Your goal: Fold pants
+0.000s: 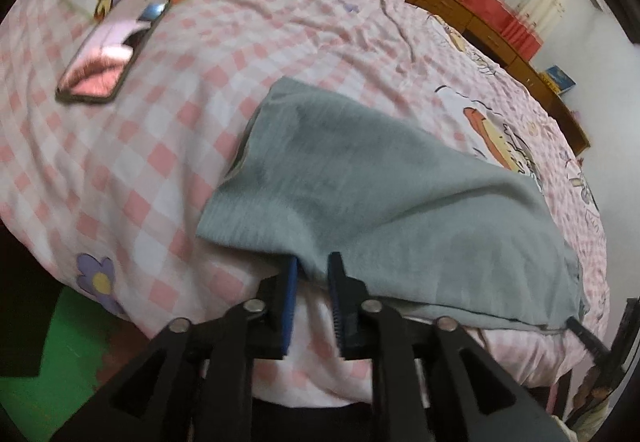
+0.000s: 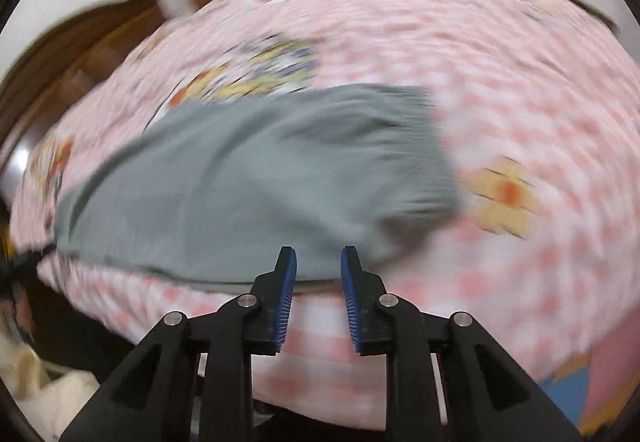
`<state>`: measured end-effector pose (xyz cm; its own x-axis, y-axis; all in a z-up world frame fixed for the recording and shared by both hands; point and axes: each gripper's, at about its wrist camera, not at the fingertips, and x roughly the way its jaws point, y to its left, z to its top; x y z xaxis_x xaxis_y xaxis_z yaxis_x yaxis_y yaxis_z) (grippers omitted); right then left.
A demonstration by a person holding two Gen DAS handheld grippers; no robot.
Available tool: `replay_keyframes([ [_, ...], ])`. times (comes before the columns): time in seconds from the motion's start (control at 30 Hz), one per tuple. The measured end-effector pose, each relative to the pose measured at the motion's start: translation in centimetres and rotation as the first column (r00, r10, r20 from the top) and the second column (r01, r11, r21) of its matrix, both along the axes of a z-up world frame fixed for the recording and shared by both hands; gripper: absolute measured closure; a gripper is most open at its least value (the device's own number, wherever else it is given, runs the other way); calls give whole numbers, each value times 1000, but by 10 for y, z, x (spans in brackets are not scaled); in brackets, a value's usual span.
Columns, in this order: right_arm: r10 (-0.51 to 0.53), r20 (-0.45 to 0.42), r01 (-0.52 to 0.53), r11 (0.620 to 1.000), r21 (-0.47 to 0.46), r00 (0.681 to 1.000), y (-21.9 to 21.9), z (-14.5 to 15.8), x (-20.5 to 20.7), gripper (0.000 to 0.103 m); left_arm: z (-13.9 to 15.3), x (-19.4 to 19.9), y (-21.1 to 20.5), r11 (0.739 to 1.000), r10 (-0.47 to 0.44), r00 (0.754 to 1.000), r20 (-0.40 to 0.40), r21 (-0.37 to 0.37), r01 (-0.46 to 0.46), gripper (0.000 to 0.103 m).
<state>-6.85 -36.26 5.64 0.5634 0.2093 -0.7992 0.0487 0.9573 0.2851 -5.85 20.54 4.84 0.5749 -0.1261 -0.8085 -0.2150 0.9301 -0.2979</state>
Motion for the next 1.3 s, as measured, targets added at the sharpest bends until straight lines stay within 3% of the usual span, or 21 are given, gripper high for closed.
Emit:
replay_keyframes([
  [0.17,-157,-31,159,984,77,987,-39,0,-12,73,27,-5,-11,999,-25,998,65,40,22,80],
  [0.33,-182,-56,190,950,248,982,-50,-6,-6,73,39,3,-26,997,-66,993,101,52,61,76],
  [0.47,-170,-66,182,941,285,983,-46,-5,14,72,24,20,-35,996,-75,995,62,57,72,76],
  [0.57,-171,-102,190,955,228,980,-42,-8,34,76,6,31,-37,997,-66,998,11,46,66,76],
  [0.6,-177,-93,192,961,199,980,-40,-6,38,94,0,33,-37,997,-64,998,1,42,64,76],
  [0.7,-182,39,177,978,115,983,-36,22,29,95,-14,35,-37,997,-52,998,-41,49,54,76],
  [0.77,-186,78,182,982,50,979,-37,36,25,95,-16,35,-36,997,-48,998,-47,52,51,76],
  [0.9,-179,-50,180,983,23,983,-46,4,32,95,-17,36,-36,995,-57,996,-62,80,62,76],
  [0.97,-172,-100,173,985,-3,980,-47,-21,35,93,-19,37,-37,994,-58,996,-70,85,64,76],
  [1.07,-176,-82,177,984,8,981,-47,-25,33,91,-20,34,-37,994,-52,996,-67,96,59,76],
  [1.2,-186,-42,183,980,-73,982,-49,-1,18,70,-17,30,-36,994,-47,997,-68,92,53,76],
  [1.3,-185,1,181,962,-204,983,-39,22,11,69,-4,20,-27,995,-12,1000,-20,100,14,73],
])
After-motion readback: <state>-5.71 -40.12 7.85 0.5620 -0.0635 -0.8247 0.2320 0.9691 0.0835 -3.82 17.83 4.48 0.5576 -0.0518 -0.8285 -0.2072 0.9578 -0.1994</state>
